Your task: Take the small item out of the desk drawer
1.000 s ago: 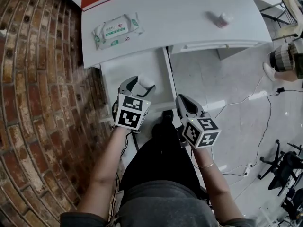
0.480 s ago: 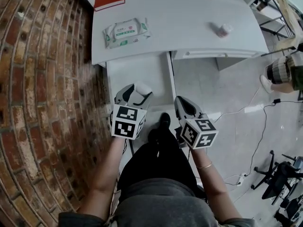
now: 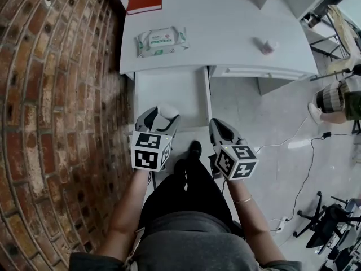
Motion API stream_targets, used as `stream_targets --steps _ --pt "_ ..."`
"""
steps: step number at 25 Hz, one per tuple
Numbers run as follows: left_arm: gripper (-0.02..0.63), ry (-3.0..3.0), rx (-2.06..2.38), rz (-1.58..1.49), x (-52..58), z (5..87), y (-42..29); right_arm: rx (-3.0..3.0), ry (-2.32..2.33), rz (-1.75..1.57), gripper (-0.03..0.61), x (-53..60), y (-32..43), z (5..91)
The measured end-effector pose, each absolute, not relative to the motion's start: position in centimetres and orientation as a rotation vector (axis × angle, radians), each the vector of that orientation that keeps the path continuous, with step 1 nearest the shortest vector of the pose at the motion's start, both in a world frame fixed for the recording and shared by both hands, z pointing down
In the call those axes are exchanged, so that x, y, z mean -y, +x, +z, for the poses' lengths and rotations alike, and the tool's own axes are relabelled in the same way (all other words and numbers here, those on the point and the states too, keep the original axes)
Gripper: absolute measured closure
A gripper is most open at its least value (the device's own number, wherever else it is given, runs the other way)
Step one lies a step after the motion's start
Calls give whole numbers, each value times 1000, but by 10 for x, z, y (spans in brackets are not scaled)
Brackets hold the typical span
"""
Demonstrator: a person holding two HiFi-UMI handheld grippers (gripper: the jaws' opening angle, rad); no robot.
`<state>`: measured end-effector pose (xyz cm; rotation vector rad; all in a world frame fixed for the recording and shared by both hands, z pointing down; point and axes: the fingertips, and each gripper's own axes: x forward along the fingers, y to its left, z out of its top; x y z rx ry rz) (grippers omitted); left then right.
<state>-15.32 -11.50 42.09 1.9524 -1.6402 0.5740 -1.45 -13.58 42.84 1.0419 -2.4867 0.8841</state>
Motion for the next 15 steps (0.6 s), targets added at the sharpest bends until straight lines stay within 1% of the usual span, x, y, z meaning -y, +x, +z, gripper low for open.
stream_targets --steps 15 --pt "322 1870 1716 459 76 413 -180 2514 1026 762 577 126 -28 410"
